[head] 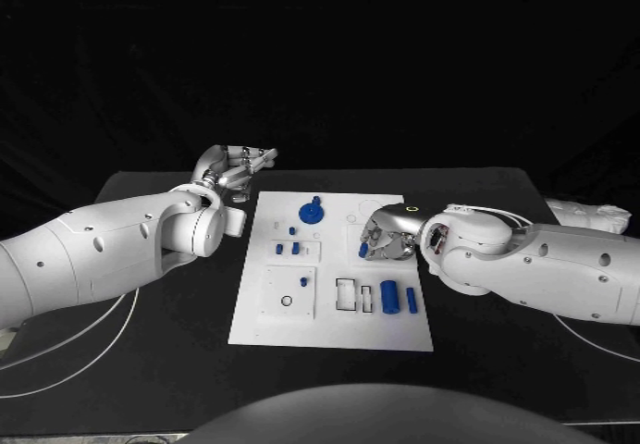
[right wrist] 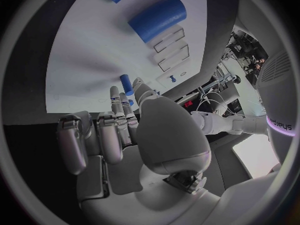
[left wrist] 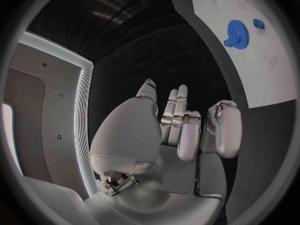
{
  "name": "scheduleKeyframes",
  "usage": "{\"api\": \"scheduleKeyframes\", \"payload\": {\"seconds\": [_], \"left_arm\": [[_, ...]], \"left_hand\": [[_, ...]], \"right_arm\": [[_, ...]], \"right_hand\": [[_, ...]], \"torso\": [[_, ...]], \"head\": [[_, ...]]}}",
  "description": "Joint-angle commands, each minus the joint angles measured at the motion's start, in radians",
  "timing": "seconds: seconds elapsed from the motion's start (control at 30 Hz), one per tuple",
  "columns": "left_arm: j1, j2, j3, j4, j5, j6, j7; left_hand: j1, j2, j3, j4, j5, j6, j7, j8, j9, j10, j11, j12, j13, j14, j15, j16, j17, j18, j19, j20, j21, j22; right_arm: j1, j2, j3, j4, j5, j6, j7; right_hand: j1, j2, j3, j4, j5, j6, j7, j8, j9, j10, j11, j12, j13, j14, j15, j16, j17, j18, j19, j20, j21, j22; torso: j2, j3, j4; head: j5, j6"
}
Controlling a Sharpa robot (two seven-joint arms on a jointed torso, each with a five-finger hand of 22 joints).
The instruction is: Assemble the parts on the task board
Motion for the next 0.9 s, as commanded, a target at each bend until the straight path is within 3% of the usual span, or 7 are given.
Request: {"api": "scheduleKeyframes", "payload": {"seconds": [0.03, 0.3, 0.63, 0.9], "left_arm": [[0.001, 0.0, 0.001, 0.003, -0.005, 0.006, 0.008], [0.001, -0.003, 0.001, 0.005, -0.005, 0.005, 0.008], [0.001, -0.004, 0.001, 0.006, -0.005, 0.006, 0.007], [0.001, -0.005, 0.001, 0.005, -0.005, 0.006, 0.007]], "left_hand": [[0.002, 0.01, -0.006, 0.0, 0.003, -0.009, -0.001, -0.004, 0.001, -0.008, 0.001, 0.0, 0.0, 0.098, 0.003, 0.0, 0.252, -0.004, 0.002, 0.002, -0.002, 0.217], [0.002, 0.01, -0.006, 0.0, 0.003, -0.009, -0.001, -0.004, 0.001, -0.008, 0.001, 0.0, 0.0, 0.098, 0.003, 0.0, 0.252, -0.004, 0.002, 0.002, -0.002, 0.217], [0.002, 0.01, -0.006, 0.0, 0.003, -0.009, -0.001, -0.004, 0.001, -0.008, 0.001, 0.0, 0.0, 0.098, 0.003, 0.0, 0.252, -0.004, 0.002, 0.002, -0.002, 0.217], [0.004, 0.011, -0.007, 0.0, 0.003, -0.009, -0.001, -0.004, 0.001, -0.009, 0.001, 0.0, 0.0, 0.098, 0.003, 0.0, 0.252, -0.004, 0.003, 0.002, -0.001, 0.217]], "right_arm": [[-0.003, 0.011, 0.0, -0.01, -0.031, 0.029, -0.02], [-0.005, 0.032, 0.0, -0.027, -0.032, 0.036, -0.023], [-0.007, 0.042, 0.0, -0.037, -0.033, 0.034, -0.02], [-0.009, 0.046, 0.0, -0.034, -0.039, 0.036, -0.016]], "right_hand": [[0.007, 0.007, 0.006, -0.003, -0.002, 0.013, 0.0, 0.001, -0.001, 0.012, -0.002, 0.004, -0.001, 0.104, -0.011, 0.006, 0.263, -0.014, 0.105, -0.009, 0.005, 0.263], [0.026, 0.026, 0.03, -0.005, -0.001, 0.038, -0.008, 0.003, -0.003, 0.039, -0.015, -0.001, -0.003, 0.104, -0.024, 0.006, 0.263, -0.014, 0.105, -0.021, 0.005, 0.263], [0.029, 0.025, 0.04, -0.002, -0.001, 0.057, -0.01, 0.005, -0.004, 0.064, -0.02, -0.005, -0.003, 0.104, -0.029, 0.006, 0.263, -0.014, 0.105, -0.028, 0.005, 0.263], [0.059, 0.038, 0.077, -0.009, 0.0, 0.126, -0.023, 0.027, 0.005, 0.127, -0.038, -0.009, -0.003, 0.104, -0.044, 0.006, 0.263, -0.014, 0.105, -0.042, 0.005, 0.263]], "torso": [[0.0, 0.0005, 0.0002], [0.0, 0.0003, 0.0014], [0.0, 0.0005, 0.0011], [-0.001, 0.0003, 0.0004]], "head": [[0.005, -0.001], [0.003, -0.005], [0.006, -0.005], [0.005, -0.006]]}}
